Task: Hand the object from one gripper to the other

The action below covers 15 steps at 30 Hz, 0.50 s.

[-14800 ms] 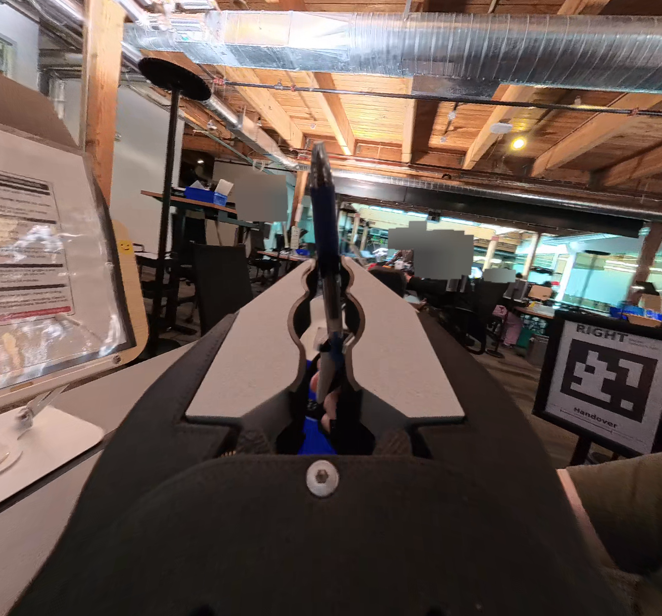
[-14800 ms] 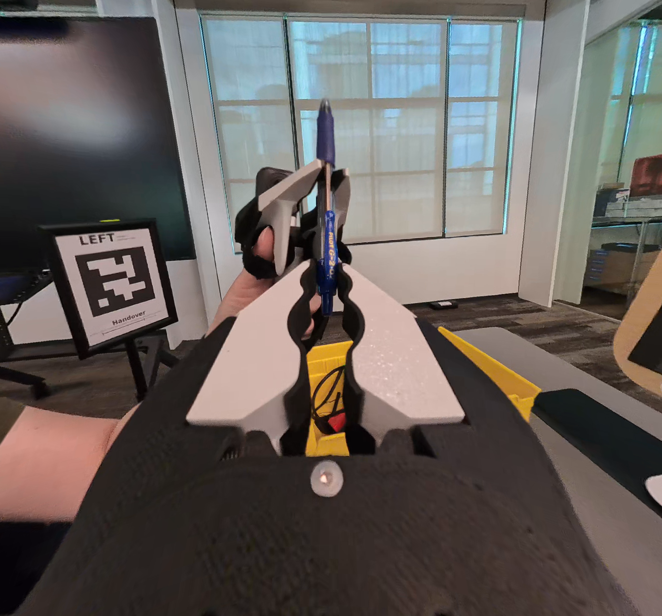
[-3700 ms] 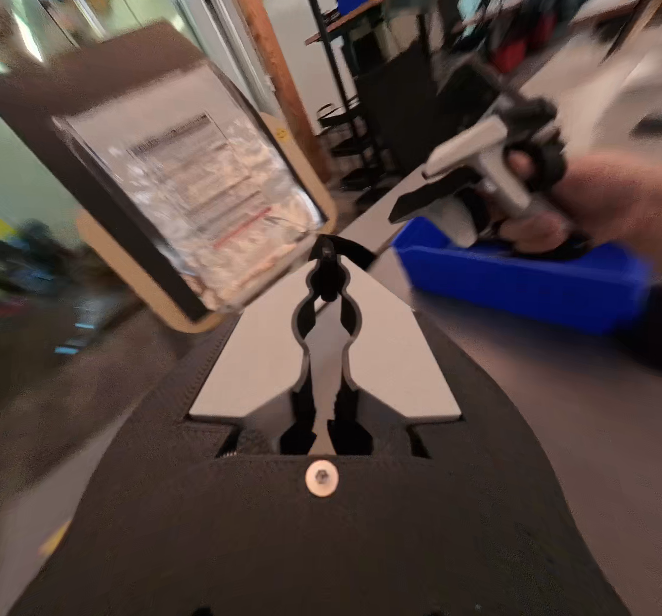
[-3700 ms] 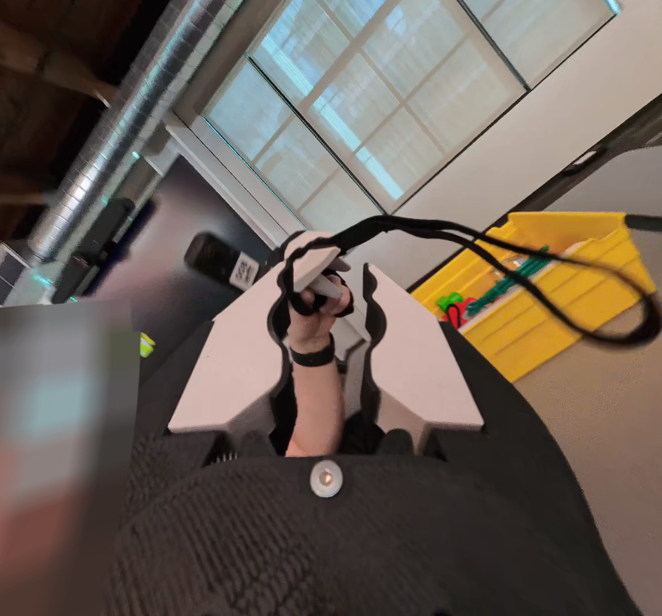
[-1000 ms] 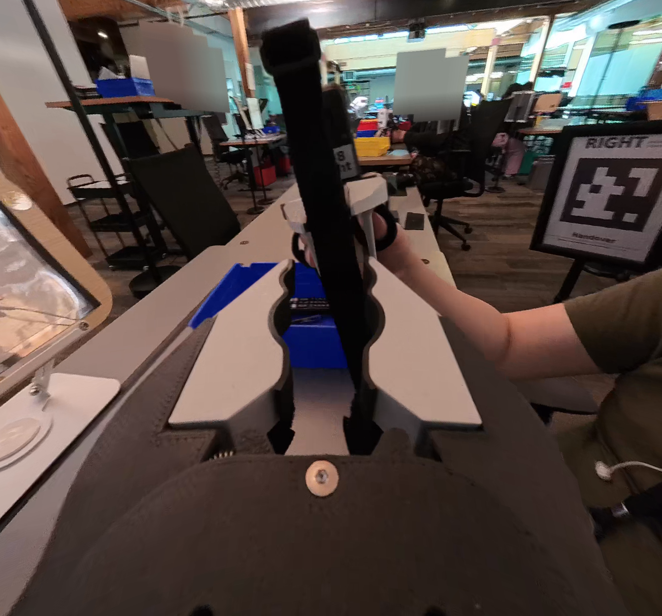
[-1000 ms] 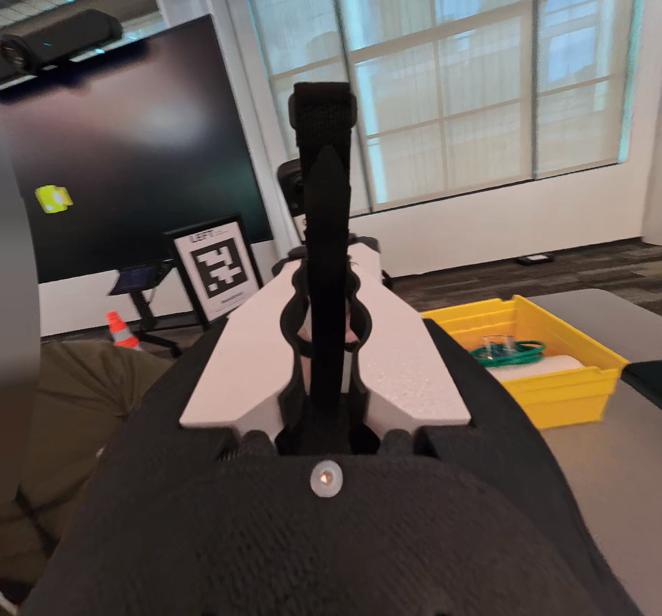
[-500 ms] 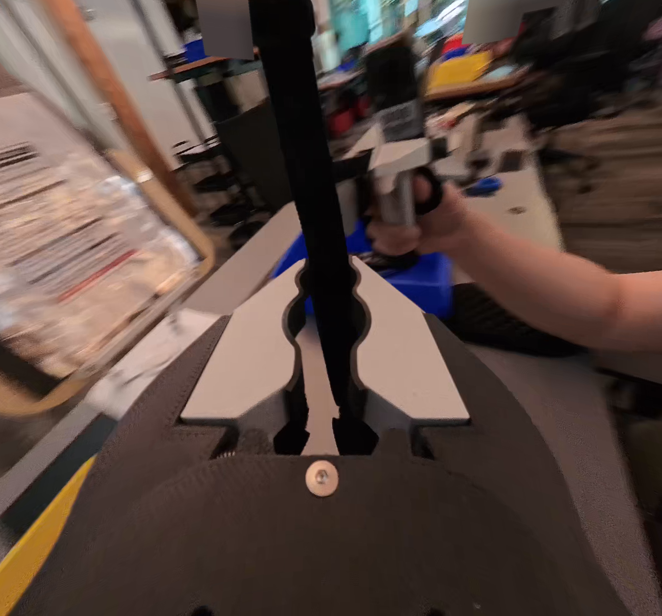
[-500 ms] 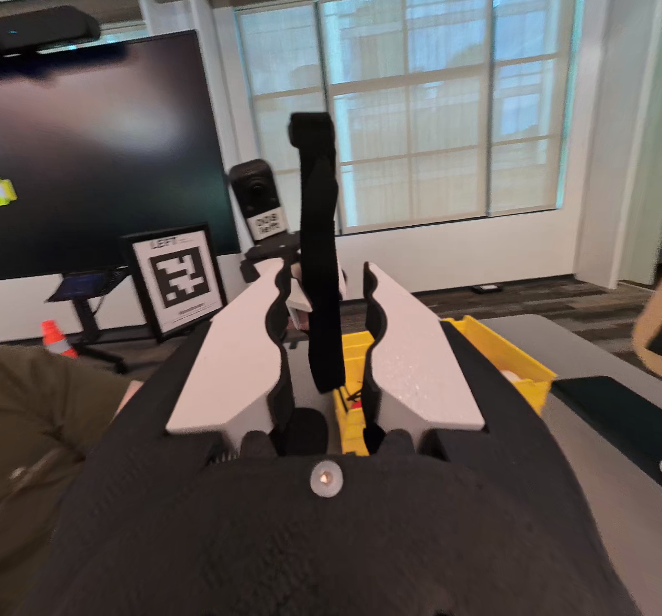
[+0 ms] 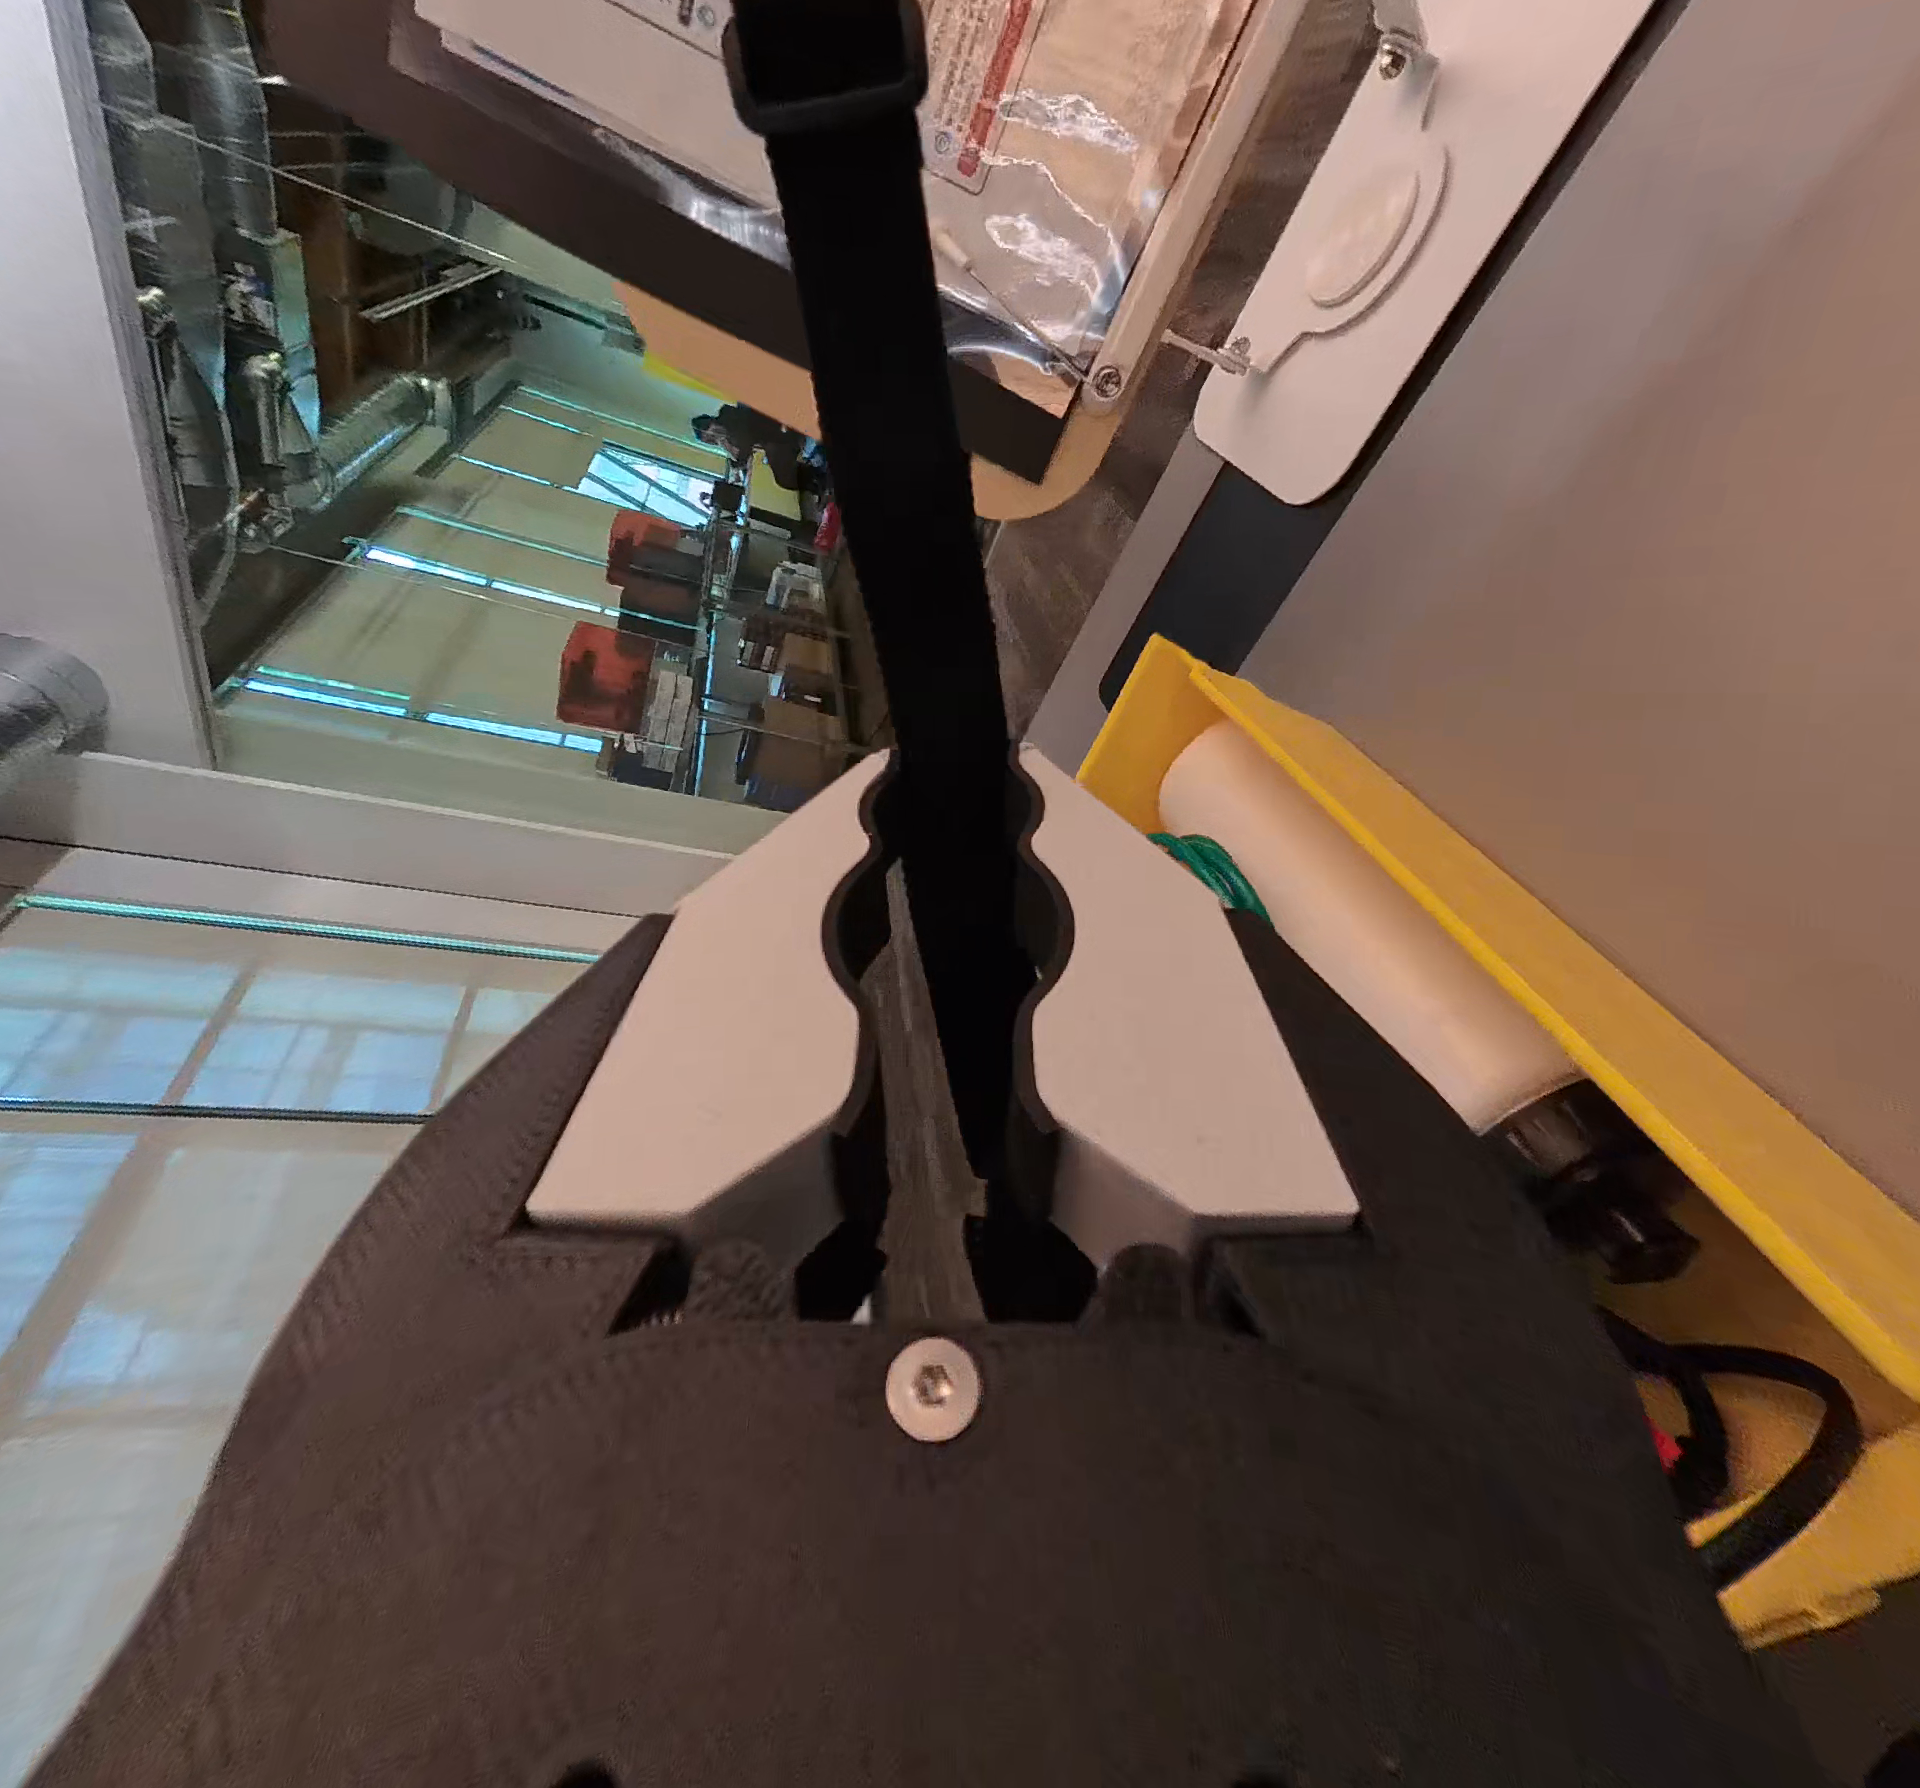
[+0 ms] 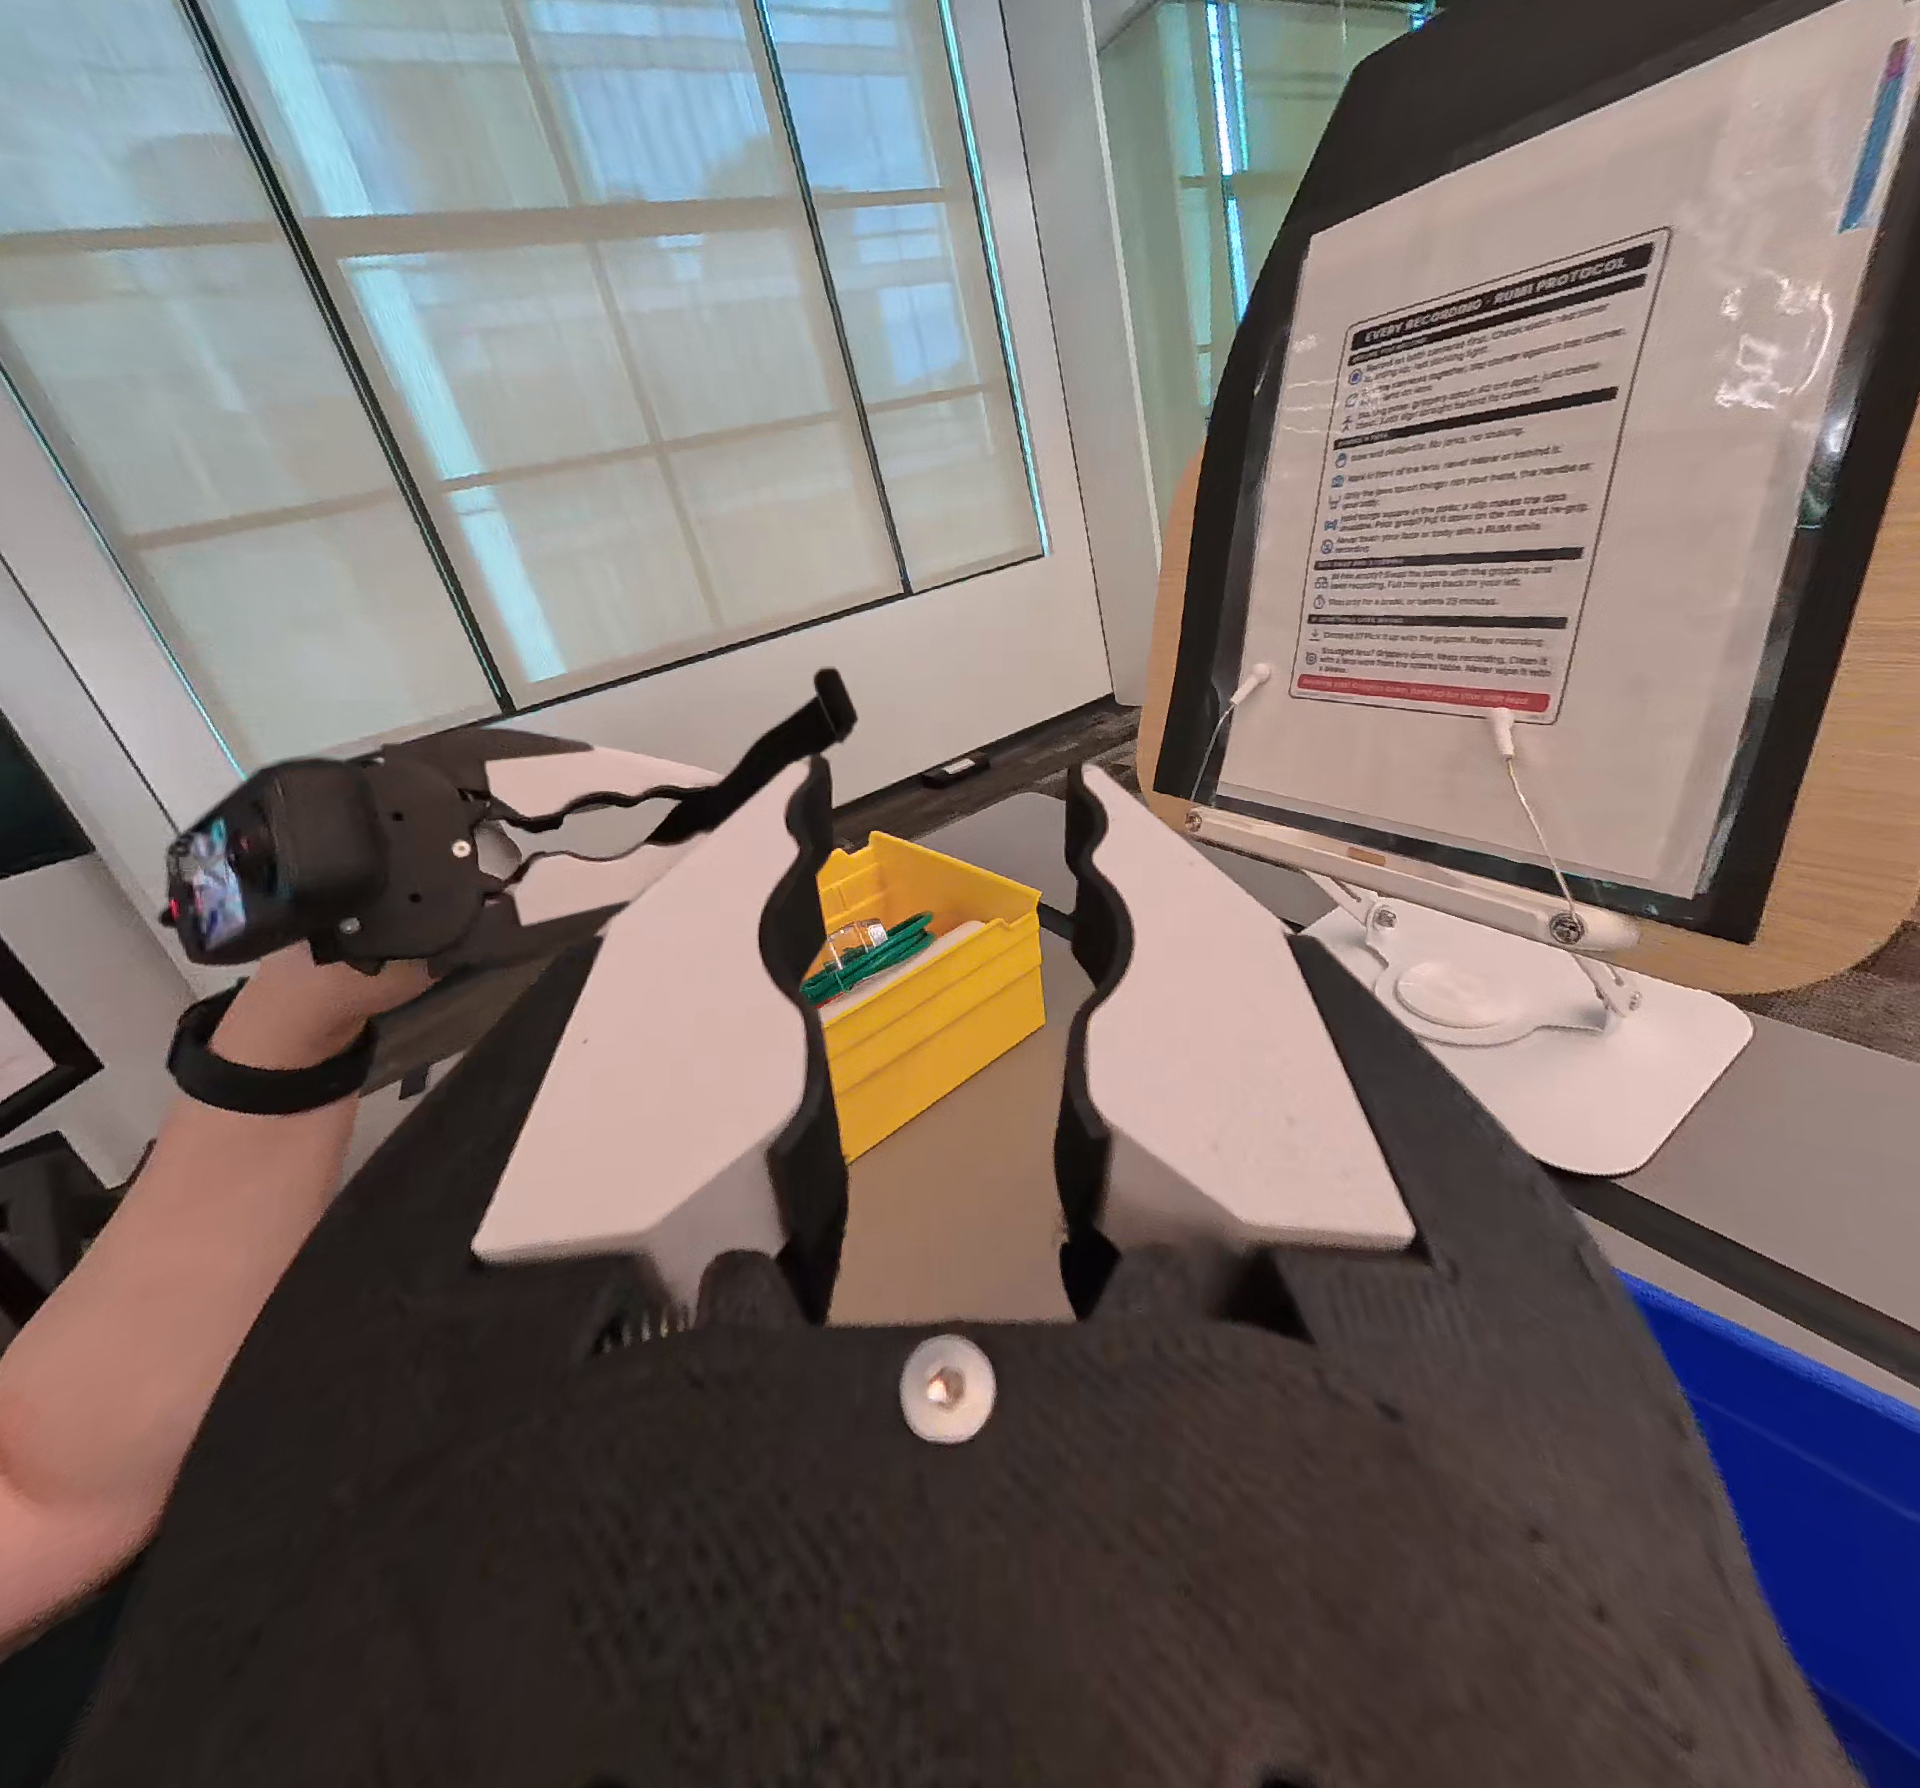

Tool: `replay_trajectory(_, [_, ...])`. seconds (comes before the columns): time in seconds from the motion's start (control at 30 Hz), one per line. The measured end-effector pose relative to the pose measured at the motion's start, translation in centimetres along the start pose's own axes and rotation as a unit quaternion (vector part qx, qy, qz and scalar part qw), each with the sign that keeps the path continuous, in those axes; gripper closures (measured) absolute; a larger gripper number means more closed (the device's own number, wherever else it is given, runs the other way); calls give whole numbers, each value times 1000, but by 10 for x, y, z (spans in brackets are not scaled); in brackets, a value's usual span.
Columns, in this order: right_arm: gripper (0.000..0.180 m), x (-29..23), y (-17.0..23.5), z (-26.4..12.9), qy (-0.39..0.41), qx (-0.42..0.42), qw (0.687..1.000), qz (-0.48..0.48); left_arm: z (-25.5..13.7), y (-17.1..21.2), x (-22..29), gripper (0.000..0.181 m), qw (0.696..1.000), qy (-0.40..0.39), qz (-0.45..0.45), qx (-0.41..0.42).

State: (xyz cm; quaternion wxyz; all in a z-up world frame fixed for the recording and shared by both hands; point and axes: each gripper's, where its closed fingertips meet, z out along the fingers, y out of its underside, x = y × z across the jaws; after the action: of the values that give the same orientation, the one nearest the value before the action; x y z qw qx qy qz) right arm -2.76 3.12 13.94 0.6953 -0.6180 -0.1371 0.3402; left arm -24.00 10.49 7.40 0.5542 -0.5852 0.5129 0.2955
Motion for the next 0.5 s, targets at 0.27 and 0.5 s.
replay_trajectory(0.27, [136, 1, 1, -2, 3, -10, 1000, -2, 2, -5, 11, 164, 997, -15, 77, -10])
replay_trajectory(0.5, [136, -4, 9, 2, -10, -30, 999, -8, -4, -29, 28, 165, 998, 46, 11, 51])
